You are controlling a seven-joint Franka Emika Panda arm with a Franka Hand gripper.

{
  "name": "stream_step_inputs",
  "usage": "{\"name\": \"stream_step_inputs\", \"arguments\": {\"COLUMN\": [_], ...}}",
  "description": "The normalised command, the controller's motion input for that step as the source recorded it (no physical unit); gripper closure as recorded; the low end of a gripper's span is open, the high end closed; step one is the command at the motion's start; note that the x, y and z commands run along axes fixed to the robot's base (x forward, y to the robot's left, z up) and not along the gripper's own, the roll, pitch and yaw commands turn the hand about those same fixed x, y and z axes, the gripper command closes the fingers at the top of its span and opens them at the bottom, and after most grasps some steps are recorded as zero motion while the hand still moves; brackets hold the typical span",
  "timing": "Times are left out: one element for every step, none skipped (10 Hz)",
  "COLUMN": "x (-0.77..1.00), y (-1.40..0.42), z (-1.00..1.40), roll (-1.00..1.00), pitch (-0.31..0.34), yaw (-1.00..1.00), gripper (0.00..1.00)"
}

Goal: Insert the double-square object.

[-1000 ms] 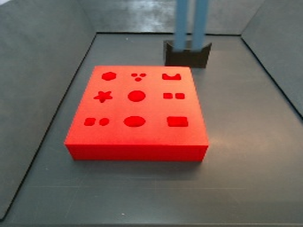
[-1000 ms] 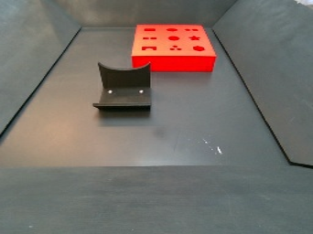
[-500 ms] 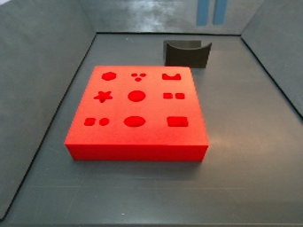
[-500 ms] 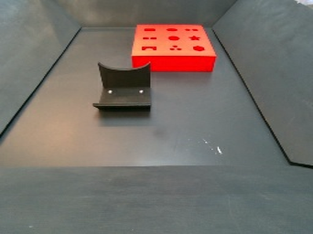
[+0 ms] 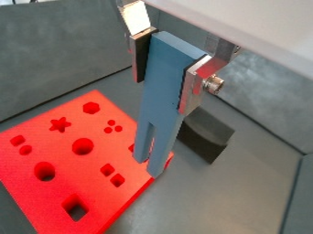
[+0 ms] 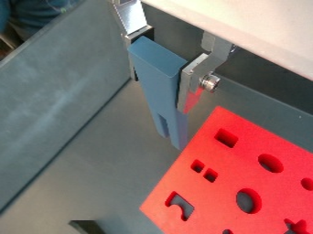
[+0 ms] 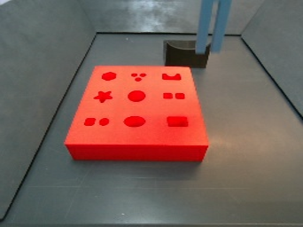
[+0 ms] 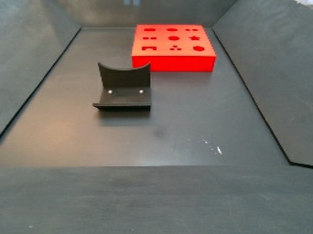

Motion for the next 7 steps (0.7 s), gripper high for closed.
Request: {"name": "stream_step_inputs", "arguments": {"x": [0.16,-0.17,0.0,-0.01,-0.41,-0.56,-0.59], "y": [0.0,0.0,0.05,0.01,0.0,0.0,-0.05], "z": [-0.59,-0.84,0.0,-0.14,-0.76,-0.86,-0.83], "roll": [0.01,0.0,-0.06,-0.05,-0.03,0.0,-0.03], "pitch": [0.323,0.154,0.0,0.0,0.08,0.067,0.089], "yaw": [0.0,0.24,0.0,0.09,0.47,0.55,0.49], "gripper": [1.0,1.0,1.0,1.0,1.0,1.0,1.0]}}
